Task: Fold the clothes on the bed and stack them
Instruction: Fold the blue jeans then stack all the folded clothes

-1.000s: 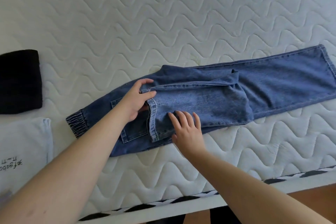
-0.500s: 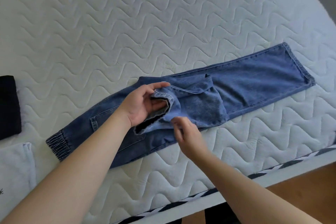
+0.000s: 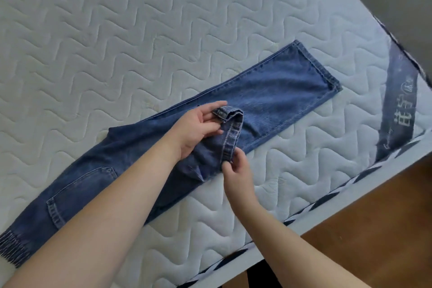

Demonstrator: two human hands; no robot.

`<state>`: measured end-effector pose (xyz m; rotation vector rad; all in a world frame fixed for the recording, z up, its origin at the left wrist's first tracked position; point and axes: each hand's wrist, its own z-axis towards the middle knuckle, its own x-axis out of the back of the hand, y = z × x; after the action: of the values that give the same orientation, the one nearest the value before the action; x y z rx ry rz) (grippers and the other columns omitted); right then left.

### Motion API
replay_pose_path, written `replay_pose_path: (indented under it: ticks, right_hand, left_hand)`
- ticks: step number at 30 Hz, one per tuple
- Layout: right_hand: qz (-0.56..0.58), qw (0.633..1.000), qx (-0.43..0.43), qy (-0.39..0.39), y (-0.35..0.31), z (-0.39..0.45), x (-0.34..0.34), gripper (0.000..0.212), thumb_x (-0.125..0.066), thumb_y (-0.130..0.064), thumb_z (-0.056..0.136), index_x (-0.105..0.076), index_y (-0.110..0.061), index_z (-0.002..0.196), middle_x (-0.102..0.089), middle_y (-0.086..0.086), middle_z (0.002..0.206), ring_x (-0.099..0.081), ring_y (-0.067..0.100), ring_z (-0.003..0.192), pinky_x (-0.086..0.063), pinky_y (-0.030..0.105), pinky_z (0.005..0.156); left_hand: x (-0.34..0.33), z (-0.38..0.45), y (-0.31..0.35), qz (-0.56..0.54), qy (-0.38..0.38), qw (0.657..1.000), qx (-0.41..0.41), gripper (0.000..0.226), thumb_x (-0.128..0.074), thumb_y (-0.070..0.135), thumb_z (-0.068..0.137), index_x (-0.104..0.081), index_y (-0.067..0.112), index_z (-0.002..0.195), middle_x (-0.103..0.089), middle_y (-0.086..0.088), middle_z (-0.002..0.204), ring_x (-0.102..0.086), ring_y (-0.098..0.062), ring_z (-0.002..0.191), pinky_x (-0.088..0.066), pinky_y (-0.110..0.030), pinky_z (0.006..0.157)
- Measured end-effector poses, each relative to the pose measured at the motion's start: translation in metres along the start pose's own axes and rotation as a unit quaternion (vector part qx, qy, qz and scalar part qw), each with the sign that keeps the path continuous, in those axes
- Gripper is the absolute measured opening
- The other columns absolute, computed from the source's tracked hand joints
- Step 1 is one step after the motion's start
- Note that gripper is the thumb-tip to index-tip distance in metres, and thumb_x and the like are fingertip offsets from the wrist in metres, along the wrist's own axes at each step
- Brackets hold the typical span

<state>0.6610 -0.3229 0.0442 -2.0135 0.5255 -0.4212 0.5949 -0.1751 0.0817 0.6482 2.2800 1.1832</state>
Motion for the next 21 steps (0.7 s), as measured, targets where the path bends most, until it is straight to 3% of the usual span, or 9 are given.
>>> replay_pose_path:
  ticks: [4, 6, 9, 11, 13, 16, 18, 21]
  right_hand:
    - [-0.042, 0.997, -0.026, 0.06, -0.016, 0.057, 0.071, 0.038, -0.044, -0.002, 0.086, -0.059, -0.025, 0.113, -0.068, -0.003, 0.099, -0.062, 0.018, 0.092, -0.053, 0.041, 0.085]
    - [-0.071, 0.994, -0.011, 0.084, -0.026, 0.092, 0.111, 0.035, -0.045, -0.004, 0.088, -0.059, -0.023, 0.114, -0.067, -0.004, 0.101, -0.062, 0.019, 0.095, -0.052, 0.038, 0.086]
    - [-0.136, 0.985, 0.012, 0.108, -0.042, 0.144, 0.163, 0.034, -0.045, -0.002, 0.092, -0.06, -0.02, 0.117, -0.066, -0.003, 0.106, -0.061, 0.019, 0.102, -0.049, 0.029, 0.088]
    - [-0.145, 0.981, 0.011, 0.126, -0.052, 0.173, 0.191, 0.033, -0.046, -0.003, 0.094, -0.06, -0.017, 0.12, -0.067, 0.0, 0.108, -0.061, 0.021, 0.102, -0.048, 0.034, 0.091]
    - [-0.159, 0.978, 0.008, 0.139, -0.061, 0.196, 0.216, 0.031, -0.048, -0.006, 0.095, -0.061, -0.018, 0.12, -0.068, 0.002, 0.109, -0.062, 0.02, 0.099, -0.049, 0.035, 0.089]
    - [-0.168, 0.975, 0.015, 0.146, -0.074, 0.222, 0.251, 0.026, -0.052, -0.01, 0.096, -0.061, -0.017, 0.119, -0.068, -0.001, 0.109, -0.06, 0.013, 0.097, -0.045, 0.022, 0.084]
    - [-0.181, 0.973, 0.012, 0.145, -0.08, 0.236, 0.269, 0.022, -0.055, -0.014, 0.097, -0.063, -0.018, 0.117, -0.067, -0.005, 0.103, -0.059, 0.01, 0.095, -0.041, 0.019, 0.081]
    - [-0.198, 0.971, 0.004, 0.137, -0.08, 0.254, 0.286, 0.019, -0.057, -0.018, 0.096, -0.065, -0.019, 0.114, -0.066, -0.007, 0.099, -0.059, 0.01, 0.093, -0.039, 0.02, 0.08]
  left_hand:
    - [-0.018, 0.051, 0.016, 0.08, 0.076, 0.993, -0.036, 0.034, -0.059, -0.001, 0.093, -0.067, 0.029, 0.109, -0.075, 0.006, 0.101, -0.069, -0.008, 0.097, -0.054, -0.018, 0.064]
    - [-0.032, 0.08, 0.027, 0.149, 0.102, 0.982, -0.05, 0.026, -0.058, 0.006, 0.096, -0.064, 0.03, 0.103, -0.075, 0.01, 0.094, -0.072, -0.009, 0.084, -0.052, -0.02, 0.055]
    - [-0.064, 0.126, 0.038, 0.306, 0.135, 0.938, -0.085, 0.014, -0.052, 0.01, 0.098, -0.056, 0.023, 0.101, -0.071, 0.007, 0.089, -0.067, -0.013, 0.061, -0.048, -0.023, 0.061]
    - [-0.085, 0.153, 0.045, 0.389, 0.153, 0.902, -0.108, 0.007, -0.054, 0.016, 0.097, -0.059, 0.018, 0.1, -0.066, 0.004, 0.084, -0.061, -0.018, 0.07, -0.039, -0.022, 0.062]
    - [-0.102, 0.181, 0.055, 0.449, 0.168, 0.868, -0.128, 0.015, -0.056, 0.025, 0.096, -0.064, 0.013, 0.102, -0.061, -0.003, 0.09, -0.057, -0.024, 0.085, -0.033, -0.022, 0.067]
    - [-0.122, 0.223, 0.08, 0.541, 0.179, 0.808, -0.147, 0.026, -0.056, 0.032, 0.096, -0.067, 0.013, 0.109, -0.053, -0.013, 0.109, -0.05, -0.032, 0.105, -0.041, -0.035, 0.087]
    - [-0.133, 0.248, 0.094, 0.556, 0.172, 0.8, -0.148, 0.026, -0.053, 0.034, 0.097, -0.066, 0.013, 0.106, -0.055, -0.013, 0.11, -0.052, -0.033, 0.105, -0.043, -0.04, 0.088]
    - [-0.149, 0.282, 0.104, 0.529, 0.141, 0.826, -0.134, 0.021, -0.049, 0.031, 0.098, -0.057, 0.013, 0.092, -0.061, -0.009, 0.093, -0.056, -0.034, 0.091, -0.042, -0.039, 0.072]
